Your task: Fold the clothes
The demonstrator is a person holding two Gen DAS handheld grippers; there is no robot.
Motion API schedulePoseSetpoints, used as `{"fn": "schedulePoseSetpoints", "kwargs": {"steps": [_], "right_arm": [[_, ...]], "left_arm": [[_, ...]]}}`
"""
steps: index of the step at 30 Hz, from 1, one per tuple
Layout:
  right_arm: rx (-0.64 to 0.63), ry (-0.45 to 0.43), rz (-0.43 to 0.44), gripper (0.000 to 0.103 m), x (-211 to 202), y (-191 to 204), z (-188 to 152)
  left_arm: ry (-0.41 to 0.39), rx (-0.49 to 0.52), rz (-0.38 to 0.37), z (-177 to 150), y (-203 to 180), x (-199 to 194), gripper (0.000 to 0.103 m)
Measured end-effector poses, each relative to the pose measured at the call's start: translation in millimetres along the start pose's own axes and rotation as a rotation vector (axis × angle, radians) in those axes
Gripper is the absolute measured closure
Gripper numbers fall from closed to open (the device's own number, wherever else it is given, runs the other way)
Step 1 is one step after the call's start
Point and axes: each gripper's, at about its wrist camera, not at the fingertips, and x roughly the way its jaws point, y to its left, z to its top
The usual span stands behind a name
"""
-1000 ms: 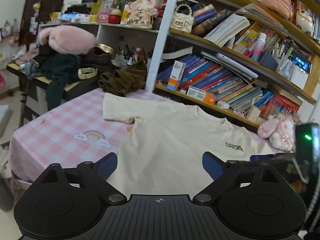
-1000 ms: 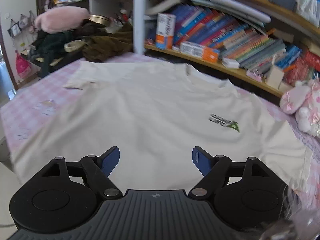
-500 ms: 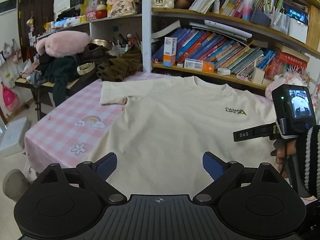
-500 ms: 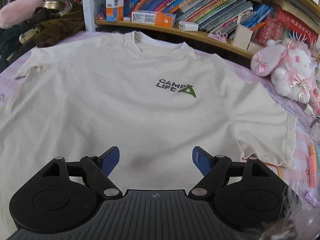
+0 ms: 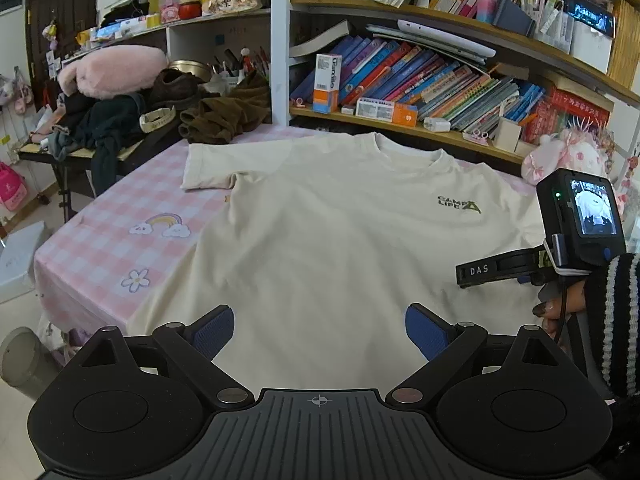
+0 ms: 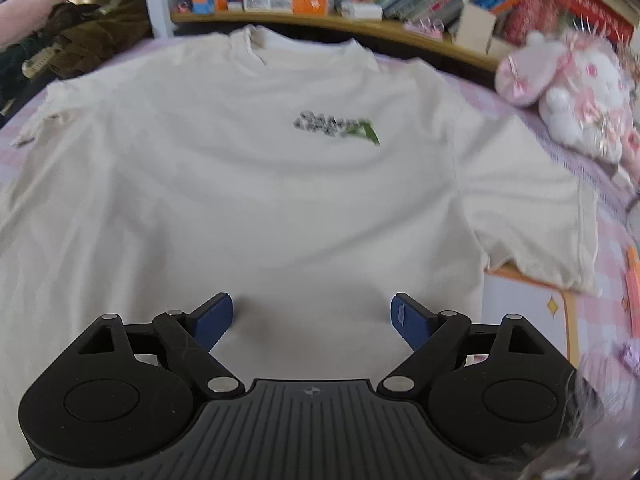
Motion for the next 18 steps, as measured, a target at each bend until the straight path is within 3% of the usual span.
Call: {"fn": "schedulePoseSetpoints", "kwargs": {"steps": [10, 18], "right_arm": [[0.022, 0.009, -0.003, 0.006, 2, 0, -3], [0.019, -0.008, 0.004, 0.002, 3, -6, -5]], "left_arm": [[0.017, -0.017, 0.017, -3, 3, -2, 0.008], [0.042, 0.025, 0.005, -1, -7, 4, 0.008]]}}
